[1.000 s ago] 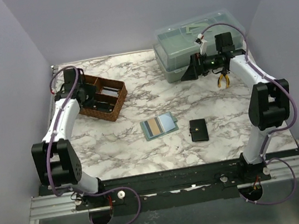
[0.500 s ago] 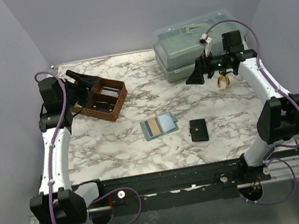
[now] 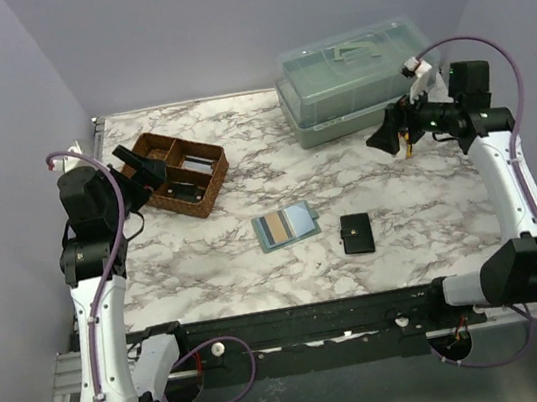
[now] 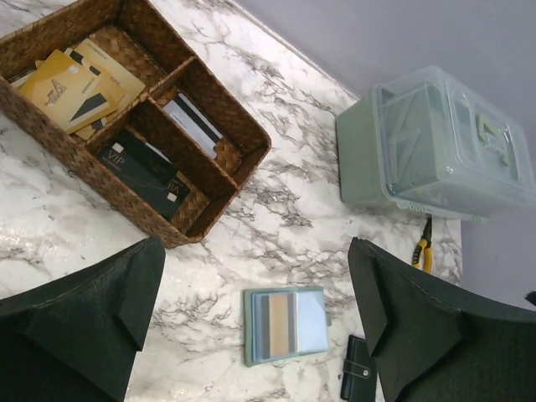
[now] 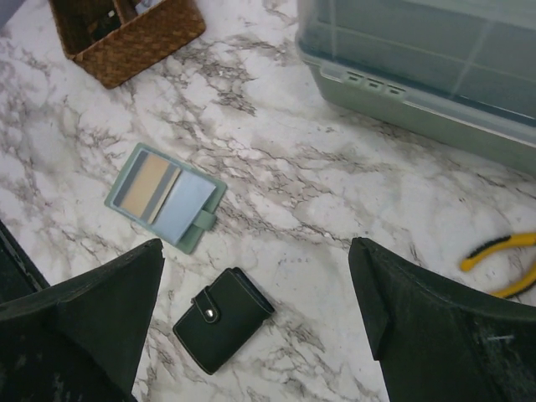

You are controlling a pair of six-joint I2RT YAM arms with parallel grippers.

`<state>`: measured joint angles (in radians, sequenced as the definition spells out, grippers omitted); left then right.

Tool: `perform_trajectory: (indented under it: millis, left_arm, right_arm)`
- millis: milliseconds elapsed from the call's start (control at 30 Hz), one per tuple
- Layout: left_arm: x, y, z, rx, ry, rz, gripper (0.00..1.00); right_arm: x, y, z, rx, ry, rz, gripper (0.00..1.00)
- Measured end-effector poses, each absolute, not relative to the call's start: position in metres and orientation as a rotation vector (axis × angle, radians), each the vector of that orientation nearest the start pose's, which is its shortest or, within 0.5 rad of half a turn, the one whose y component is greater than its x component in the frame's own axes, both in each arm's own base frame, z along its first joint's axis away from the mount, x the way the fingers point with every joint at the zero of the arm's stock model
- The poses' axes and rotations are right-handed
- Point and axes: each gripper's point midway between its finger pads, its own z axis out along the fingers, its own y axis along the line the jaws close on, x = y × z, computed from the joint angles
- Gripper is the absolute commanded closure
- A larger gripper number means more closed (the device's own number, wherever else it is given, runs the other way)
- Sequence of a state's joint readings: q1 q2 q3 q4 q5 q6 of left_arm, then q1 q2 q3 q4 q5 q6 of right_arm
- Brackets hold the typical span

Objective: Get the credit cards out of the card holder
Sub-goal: Reset both arms

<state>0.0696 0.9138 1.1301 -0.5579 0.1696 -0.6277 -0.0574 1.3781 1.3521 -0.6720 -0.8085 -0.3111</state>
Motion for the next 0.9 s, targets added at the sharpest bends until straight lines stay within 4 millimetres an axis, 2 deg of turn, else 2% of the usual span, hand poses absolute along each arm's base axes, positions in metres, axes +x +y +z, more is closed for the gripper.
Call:
perform_trajectory:
  millis: [67,167,267,333,433,567,733,900]
  left_arm:
    - [0.297,-0.033,0.308,-0.557,1.864,-0.533,0.01]
    - [0.276,-0.042,0.277,-0.552,1.861,-0.587,0.01]
    - [0.256,-0.055,0.26,-0.535,1.865,-0.659,0.01]
    - [0.246,-0.064,0.262,-0.504,1.858,-0.71,0.01]
    - [0.233,-0.082,0.274,-0.423,1.845,-0.804,0.01]
    - [0.223,-0.1,0.28,-0.363,1.878,-0.908,0.01]
    - [0.222,-0.106,0.288,-0.342,1.893,-0.945,0.01]
    - [0.222,-0.114,0.296,-0.307,1.903,-0.977,0.01]
  right_arm:
    - [0.347,0.083,0.275,-0.586,1.989,0.661,0.0]
    - [0.341,0.068,0.295,-0.473,1.967,0.635,0.0]
    - [0.329,0.07,0.307,-0.407,1.946,0.656,0.0]
    - [0.32,0.072,0.304,-0.365,1.952,0.676,0.0]
    - [0.298,0.074,0.318,-0.354,1.909,0.649,0.0]
    - [0.284,0.072,0.341,-0.361,1.84,0.602,0.0]
    - [0.271,0.073,0.362,-0.335,1.776,0.585,0.0]
    - [0.265,0.07,0.366,-0.257,1.758,0.573,0.0]
